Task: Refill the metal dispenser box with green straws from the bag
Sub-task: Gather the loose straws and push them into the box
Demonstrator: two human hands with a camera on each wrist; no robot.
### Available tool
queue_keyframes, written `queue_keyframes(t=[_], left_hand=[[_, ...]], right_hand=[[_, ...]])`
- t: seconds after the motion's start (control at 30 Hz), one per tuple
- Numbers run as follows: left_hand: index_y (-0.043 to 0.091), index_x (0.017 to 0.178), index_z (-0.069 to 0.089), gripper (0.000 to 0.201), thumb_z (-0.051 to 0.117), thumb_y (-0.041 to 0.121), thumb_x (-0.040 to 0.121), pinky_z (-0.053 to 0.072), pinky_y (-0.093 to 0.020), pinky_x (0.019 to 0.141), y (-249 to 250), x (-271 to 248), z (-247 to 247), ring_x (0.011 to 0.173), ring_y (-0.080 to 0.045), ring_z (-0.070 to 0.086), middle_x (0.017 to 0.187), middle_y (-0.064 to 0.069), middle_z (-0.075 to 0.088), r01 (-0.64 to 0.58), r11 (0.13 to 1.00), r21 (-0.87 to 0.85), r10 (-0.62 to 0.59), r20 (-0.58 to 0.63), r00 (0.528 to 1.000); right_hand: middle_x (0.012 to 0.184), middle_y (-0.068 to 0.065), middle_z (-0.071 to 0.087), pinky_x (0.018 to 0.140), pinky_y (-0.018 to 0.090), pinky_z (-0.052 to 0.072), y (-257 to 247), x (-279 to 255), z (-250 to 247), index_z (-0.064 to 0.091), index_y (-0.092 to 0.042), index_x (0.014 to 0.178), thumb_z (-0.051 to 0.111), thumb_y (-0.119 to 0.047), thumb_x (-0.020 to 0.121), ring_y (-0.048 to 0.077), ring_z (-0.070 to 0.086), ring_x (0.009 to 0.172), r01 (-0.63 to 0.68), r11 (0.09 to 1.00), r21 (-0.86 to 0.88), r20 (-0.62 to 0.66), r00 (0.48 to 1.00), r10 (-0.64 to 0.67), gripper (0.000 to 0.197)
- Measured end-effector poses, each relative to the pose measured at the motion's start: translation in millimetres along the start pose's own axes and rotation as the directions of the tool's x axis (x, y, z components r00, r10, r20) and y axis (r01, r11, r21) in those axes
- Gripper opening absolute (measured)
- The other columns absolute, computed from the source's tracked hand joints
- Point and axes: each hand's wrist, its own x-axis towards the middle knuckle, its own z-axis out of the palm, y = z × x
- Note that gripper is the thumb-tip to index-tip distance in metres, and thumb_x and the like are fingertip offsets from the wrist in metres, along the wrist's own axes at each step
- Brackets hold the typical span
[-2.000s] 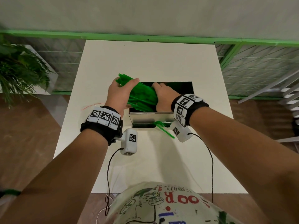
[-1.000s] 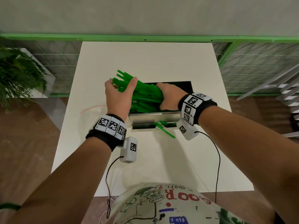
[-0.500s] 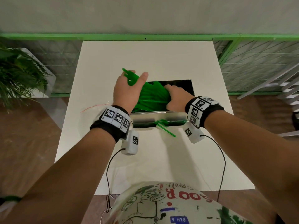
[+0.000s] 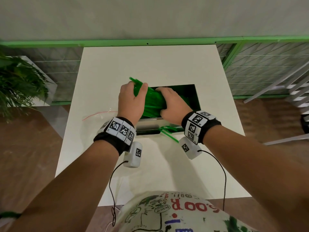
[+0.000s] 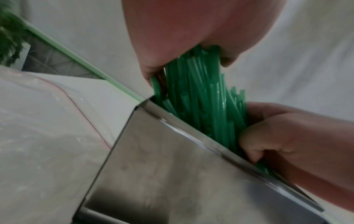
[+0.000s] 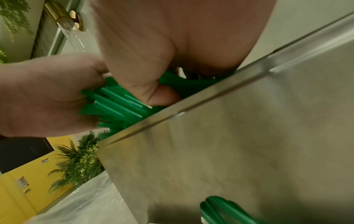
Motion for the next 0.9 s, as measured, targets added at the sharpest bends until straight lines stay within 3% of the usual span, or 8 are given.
queue_keyframes(t=[0.17,0.3,0.4,0.5,0.57,0.67,0.8,0.9], left_hand=[[0.026,0.151,0.038,0.062,0.059,0.048,0.097,0.040,-0.042,0.115,-9.8,6.0,-7.7,0.138,-0.019,0.044,0.147,-0.004,0.045,0.014,0.983,-0.185,-0.041,-0.141,0.989],[0.028,0.155,0.037,0.056,0.055,0.042,0.103,0.032,-0.033,0.119,-5.6,5.5,-7.2,0.146,-0.013,0.035,0.159,-0.001,0.037,0.050,0.970,-0.240,-0.081,-0.120,0.989],[0.020,0.139,0.057,0.040,0.047,0.042,0.107,0.039,-0.037,0.115,-6.1,4.1,-4.4,0.135,-0.019,0.050,0.145,-0.003,0.055,0.075,0.983,-0.169,-0.080,-0.025,0.996],[0.016,0.125,0.064,0.033,0.046,0.037,0.107,0.047,-0.043,0.107,-2.9,3.2,-2.2,0.119,-0.025,0.059,0.125,-0.007,0.064,0.018,0.996,-0.092,-0.020,-0.030,0.999],[0.021,0.133,0.060,0.031,0.050,0.032,0.106,0.045,-0.040,0.110,-0.7,2.9,-2.2,0.123,-0.019,0.056,0.133,-0.004,0.058,-0.017,0.999,-0.044,0.015,-0.052,0.999],[0.026,0.152,0.040,0.050,0.055,0.031,0.105,0.031,-0.024,0.112,1.0,-0.4,-4.0,0.134,-0.012,0.043,0.156,-0.005,0.035,-0.008,0.998,-0.062,0.003,-0.080,0.997],[0.029,0.151,0.041,0.051,0.055,0.041,0.103,0.040,-0.029,0.102,3.0,-0.1,-6.9,0.112,-0.011,0.048,0.144,-0.005,0.047,0.022,0.999,-0.049,-0.022,-0.005,1.000],[0.031,0.142,0.051,0.041,0.052,0.045,0.103,0.047,-0.036,0.101,1.7,2.9,-10.9,0.103,-0.016,0.054,0.135,-0.005,0.054,0.008,1.000,-0.010,-0.007,0.059,0.998]], right_hand=[[0.144,0.009,0.049,0.110,0.037,0.038,11.2,-6.9,-9.5,0.047,-0.012,0.144,0.062,-0.013,0.081,0.026,0.044,0.132,-0.048,0.999,-0.008,-0.017,0.999,0.048,0.065],[0.133,0.012,0.055,0.101,0.034,0.045,22.0,-8.4,-11.1,0.051,-0.010,0.140,0.055,-0.010,0.088,0.028,0.054,0.120,-0.116,0.991,-0.061,0.011,0.993,0.117,0.052],[0.140,0.013,0.050,0.109,0.038,0.040,25.2,-9.6,-6.5,0.049,-0.010,0.143,0.051,-0.007,0.088,0.030,0.049,0.126,-0.102,0.992,-0.068,-0.020,0.995,0.101,0.055],[0.147,0.011,0.046,0.115,0.045,0.035,27.0,-10.1,1.9,0.048,-0.014,0.146,0.047,-0.005,0.086,0.033,0.043,0.133,-0.027,0.996,-0.089,-0.029,0.999,0.024,0.061],[0.150,0.011,0.044,0.116,0.044,0.033,25.3,-11.0,5.9,0.047,-0.016,0.147,0.046,-0.001,0.087,0.033,0.041,0.135,0.003,0.994,-0.107,-0.024,1.000,-0.006,0.062],[0.153,0.011,0.041,0.117,0.041,0.029,21.9,-15.1,6.5,0.045,-0.018,0.149,0.046,-0.002,0.089,0.034,0.038,0.137,0.012,0.992,-0.123,-0.044,0.999,-0.017,0.061],[0.154,0.015,0.035,0.118,0.043,0.027,19.4,-25.4,-0.3,0.039,-0.014,0.151,0.046,-0.025,0.084,0.033,0.032,0.139,-0.042,0.993,-0.110,-0.072,0.997,0.034,0.069],[0.131,0.012,0.048,0.101,0.044,0.041,19.1,-35.9,-4.8,0.052,-0.011,0.133,0.049,-0.030,0.076,0.030,0.044,0.117,-0.090,0.977,-0.191,-0.188,0.981,0.054,0.060]])
